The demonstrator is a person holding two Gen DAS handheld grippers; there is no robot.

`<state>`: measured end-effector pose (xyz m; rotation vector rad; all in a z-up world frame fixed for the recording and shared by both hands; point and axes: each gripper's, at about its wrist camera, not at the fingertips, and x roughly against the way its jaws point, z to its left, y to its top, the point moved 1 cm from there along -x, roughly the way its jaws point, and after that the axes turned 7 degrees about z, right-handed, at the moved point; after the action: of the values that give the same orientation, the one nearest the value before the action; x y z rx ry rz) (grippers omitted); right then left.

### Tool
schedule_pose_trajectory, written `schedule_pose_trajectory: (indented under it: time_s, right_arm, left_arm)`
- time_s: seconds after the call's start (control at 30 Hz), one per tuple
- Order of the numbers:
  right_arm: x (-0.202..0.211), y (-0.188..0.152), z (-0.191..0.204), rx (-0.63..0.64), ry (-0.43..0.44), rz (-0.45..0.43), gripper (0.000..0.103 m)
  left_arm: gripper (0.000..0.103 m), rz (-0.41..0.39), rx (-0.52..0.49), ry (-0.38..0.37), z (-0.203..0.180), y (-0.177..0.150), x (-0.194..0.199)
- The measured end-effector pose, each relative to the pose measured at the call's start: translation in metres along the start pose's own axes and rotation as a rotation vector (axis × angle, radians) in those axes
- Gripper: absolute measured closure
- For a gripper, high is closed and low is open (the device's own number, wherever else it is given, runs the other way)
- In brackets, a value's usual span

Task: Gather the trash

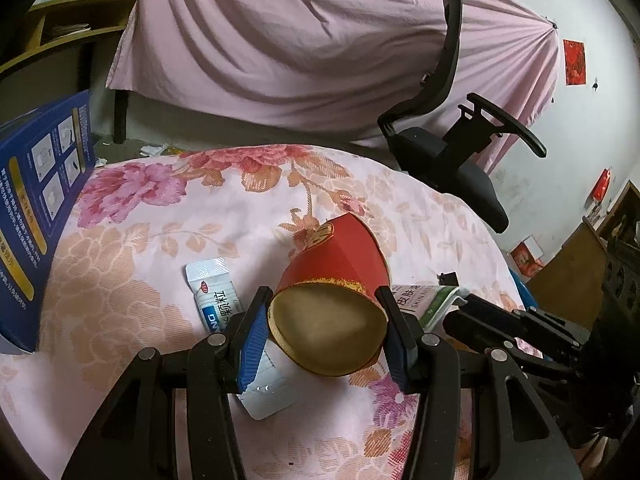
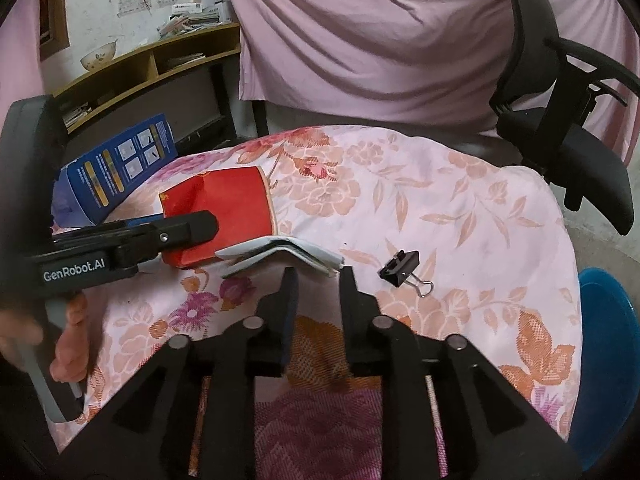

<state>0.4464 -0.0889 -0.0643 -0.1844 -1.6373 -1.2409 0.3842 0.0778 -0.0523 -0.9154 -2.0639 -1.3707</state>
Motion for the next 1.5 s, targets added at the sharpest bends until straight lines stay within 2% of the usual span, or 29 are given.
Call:
schedule_pose_trajectory:
  time_s: [0.1,0.3,0.57,0.83,0.93,1.0,1.1,1.27,1.5]
  right_arm:
    - [0.001,-0.001,0.005,0.042,-0.043,0.008,0.037]
    - [-0.001,-0.003,0.011,0.104,-0.091,0.029,0.028]
    - [-0.013,0.0,0.016,0.138,-0.158,0.072,0.025]
    - [-0.022,0.009,0.03,0.173,-0.187,0.065,0.027]
    - [-0.022,0.008,0.03,0.171,-0.151,0.063,0.034]
    - [-0.021,0.008,0.026,0.144,-0.121,0.065,0.056]
    - [-0.019,0.007,0.02,0.11,-0.088,0.061,0.066]
    - [-0.014,0.005,0.017,0.082,-0.055,0.038,0.069]
    - [0.004,0.002,0.006,0.013,-0.04,-0.048,0.069]
  left_arm:
    - [0.057,0.004,-0.01,0.006,-0.002,0.0,0.0]
    - [0.057,0.0,-0.009,0.019,-0.001,-0.003,0.004]
    - [0.057,-0.049,0.033,0.085,0.013,-0.009,0.022]
    - [0.057,-0.012,0.034,0.092,0.016,-0.008,0.014]
    - [0.057,-0.008,0.043,0.083,0.018,-0.008,0.015]
    - [0.057,-0.007,0.043,0.083,0.017,-0.008,0.015]
    - [0.057,-0.006,0.044,0.082,0.017,-0.008,0.015]
    - [0.057,-0.017,0.048,0.07,0.016,-0.009,0.017]
    - [0.058,-0.099,0.032,0.046,0.008,-0.008,0.029]
